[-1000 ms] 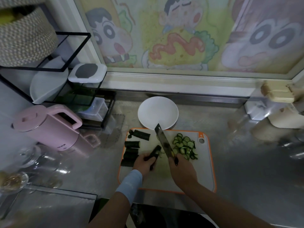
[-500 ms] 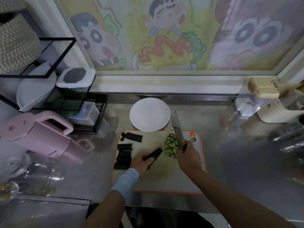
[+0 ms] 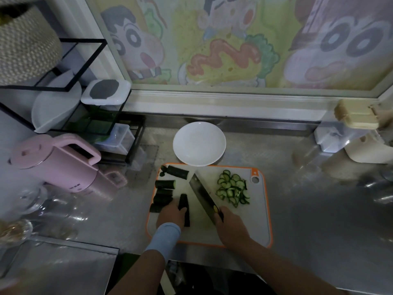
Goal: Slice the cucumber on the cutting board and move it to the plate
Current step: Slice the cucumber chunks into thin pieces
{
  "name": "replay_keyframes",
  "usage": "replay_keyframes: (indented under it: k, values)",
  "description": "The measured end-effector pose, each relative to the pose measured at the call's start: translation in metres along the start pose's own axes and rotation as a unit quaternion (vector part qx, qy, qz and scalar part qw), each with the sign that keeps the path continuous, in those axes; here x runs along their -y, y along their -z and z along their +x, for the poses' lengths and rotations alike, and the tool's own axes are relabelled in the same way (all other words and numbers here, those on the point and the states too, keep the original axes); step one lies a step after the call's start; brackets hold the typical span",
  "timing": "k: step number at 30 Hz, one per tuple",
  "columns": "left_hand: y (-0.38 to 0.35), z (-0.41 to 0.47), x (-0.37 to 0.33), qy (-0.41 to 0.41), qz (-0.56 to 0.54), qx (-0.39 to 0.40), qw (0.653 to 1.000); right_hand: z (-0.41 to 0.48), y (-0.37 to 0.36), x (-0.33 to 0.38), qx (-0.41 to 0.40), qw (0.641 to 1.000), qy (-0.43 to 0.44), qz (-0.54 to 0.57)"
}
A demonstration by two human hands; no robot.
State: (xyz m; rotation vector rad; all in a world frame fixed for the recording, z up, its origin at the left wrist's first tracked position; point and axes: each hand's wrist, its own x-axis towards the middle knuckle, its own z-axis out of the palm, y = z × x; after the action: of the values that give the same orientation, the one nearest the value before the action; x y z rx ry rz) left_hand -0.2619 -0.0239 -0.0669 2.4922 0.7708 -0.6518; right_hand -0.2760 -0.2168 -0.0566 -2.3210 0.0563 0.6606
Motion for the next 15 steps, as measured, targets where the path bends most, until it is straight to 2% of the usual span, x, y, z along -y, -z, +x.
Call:
replay_keyframes:
  k: [7, 10, 12, 15]
  values:
    - [0.001, 0.007, -0.016, -0.025, 0.048, -0.020, 0.998, 0.007, 0.030, -0.021, -0.088, 0.995, -0.035, -0.023]
    - [0.001, 0.003, -0.030, -0.026, 0.063, -0.077, 0.995, 0.011, 0.047, -0.026, -0.086, 0.996, -0.023, -0.033]
    - [0.002, 0.003, -0.042, -0.072, 0.047, -0.125, 0.988, 0.012, 0.055, -0.025, -0.090, 0.995, -0.011, -0.033]
    - [-0.001, 0.008, -0.059, -0.143, -0.025, -0.097, 0.985, 0.013, 0.062, -0.023, -0.110, 0.994, 0.004, -0.024]
